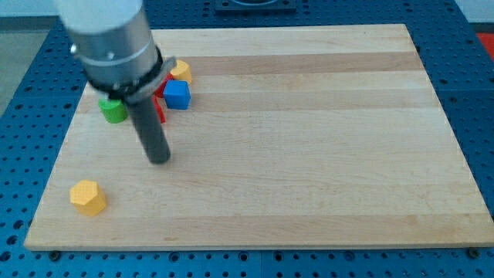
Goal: Move yellow heart closer to the blue triangle
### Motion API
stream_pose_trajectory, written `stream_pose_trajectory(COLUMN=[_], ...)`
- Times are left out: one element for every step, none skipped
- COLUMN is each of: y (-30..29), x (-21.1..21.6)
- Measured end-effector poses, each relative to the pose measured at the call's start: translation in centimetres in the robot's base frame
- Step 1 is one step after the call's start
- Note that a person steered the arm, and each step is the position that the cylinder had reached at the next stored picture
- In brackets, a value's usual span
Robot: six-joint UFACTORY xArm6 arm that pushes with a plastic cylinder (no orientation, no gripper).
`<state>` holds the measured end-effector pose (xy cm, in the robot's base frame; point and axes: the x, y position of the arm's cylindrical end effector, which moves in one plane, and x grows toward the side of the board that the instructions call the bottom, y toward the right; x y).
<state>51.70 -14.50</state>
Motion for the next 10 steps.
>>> stream_pose_trajectory(y=[0.0,-2.1,-6.7,-8.8,-8.5,-8.3,-8.2,-8.2,-8.0,-8.0], x=[5.8,8.9,9.9,10.1,10.1,9.7,8.6,7.0,5.6,4.0])
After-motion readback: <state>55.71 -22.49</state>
